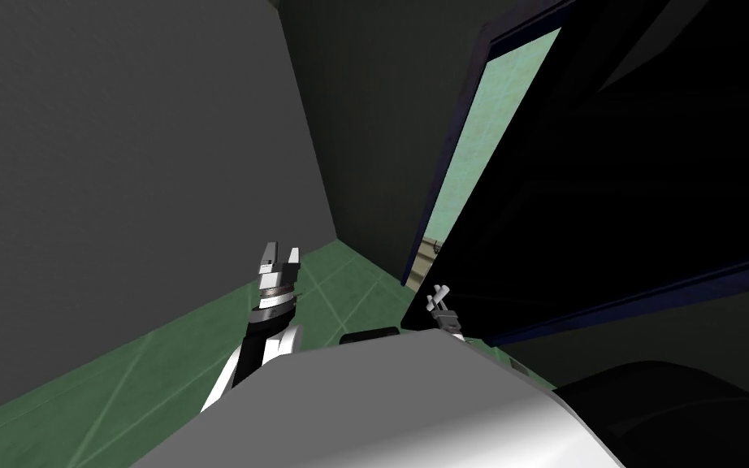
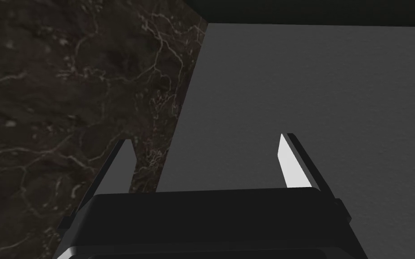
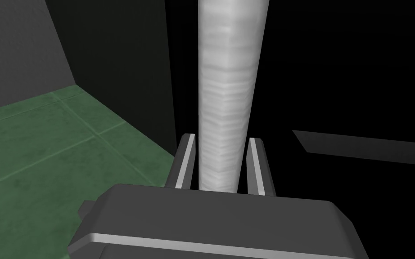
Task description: Pull the door open
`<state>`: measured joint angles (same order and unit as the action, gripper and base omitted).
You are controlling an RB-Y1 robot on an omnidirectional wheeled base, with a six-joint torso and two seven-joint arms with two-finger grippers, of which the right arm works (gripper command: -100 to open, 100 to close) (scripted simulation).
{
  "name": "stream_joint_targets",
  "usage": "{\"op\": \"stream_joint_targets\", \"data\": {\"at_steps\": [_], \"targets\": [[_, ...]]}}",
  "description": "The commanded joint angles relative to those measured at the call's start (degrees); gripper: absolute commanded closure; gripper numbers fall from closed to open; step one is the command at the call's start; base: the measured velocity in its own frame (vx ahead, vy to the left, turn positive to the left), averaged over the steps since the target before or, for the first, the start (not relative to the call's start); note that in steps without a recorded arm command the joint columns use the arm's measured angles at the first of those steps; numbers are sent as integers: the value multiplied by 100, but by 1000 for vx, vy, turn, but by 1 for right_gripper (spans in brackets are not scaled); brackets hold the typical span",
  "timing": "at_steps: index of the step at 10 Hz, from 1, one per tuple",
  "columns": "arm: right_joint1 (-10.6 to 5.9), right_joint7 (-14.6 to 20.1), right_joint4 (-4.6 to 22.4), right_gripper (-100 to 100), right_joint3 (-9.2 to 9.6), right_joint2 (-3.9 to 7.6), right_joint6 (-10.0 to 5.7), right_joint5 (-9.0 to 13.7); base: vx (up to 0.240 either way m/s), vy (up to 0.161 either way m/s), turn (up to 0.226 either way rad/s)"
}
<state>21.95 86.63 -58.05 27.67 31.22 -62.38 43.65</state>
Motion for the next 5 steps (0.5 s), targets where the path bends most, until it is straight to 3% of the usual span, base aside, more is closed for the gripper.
{"op": "stream_joint_targets", "data": {"at_steps": [1,4,5], "targets": [[57,109,59,100,113,74,-101,-56,-253,-46,171],[71,287,168,100,259,196,-278,-139,-250,-18,135],[80,230,91,100,216,192,-212,-115,-116,-4,17]]}}
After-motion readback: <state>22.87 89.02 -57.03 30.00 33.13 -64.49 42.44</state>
